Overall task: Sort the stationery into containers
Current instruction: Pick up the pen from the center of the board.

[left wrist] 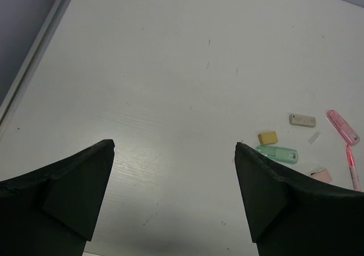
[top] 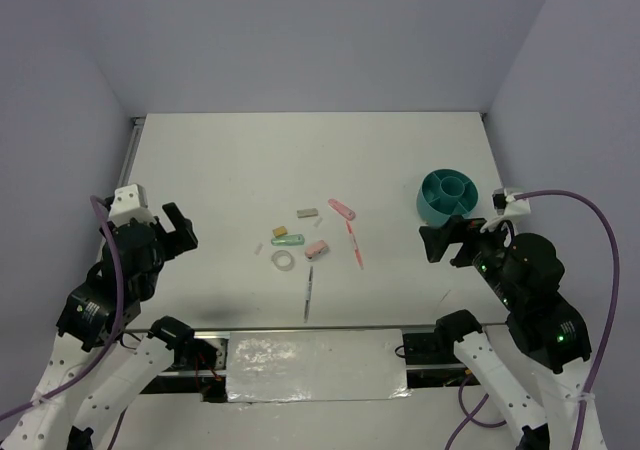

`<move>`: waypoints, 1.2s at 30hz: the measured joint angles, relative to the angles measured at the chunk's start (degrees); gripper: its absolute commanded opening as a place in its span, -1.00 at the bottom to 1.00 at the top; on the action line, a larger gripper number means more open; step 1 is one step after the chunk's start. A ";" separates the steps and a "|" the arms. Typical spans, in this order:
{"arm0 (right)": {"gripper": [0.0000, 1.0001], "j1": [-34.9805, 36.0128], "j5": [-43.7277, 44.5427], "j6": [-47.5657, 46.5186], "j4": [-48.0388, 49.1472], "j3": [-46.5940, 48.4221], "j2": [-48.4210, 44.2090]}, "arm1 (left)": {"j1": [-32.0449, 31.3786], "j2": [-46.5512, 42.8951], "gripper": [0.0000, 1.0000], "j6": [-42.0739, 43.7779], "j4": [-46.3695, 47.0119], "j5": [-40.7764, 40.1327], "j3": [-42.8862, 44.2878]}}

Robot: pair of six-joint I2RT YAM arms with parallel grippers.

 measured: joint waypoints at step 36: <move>0.30 21.81 10.21 3.19 13.29 1.68 67.38 | 0.00 2.45 0.99 0.13 0.09 0.96 -0.11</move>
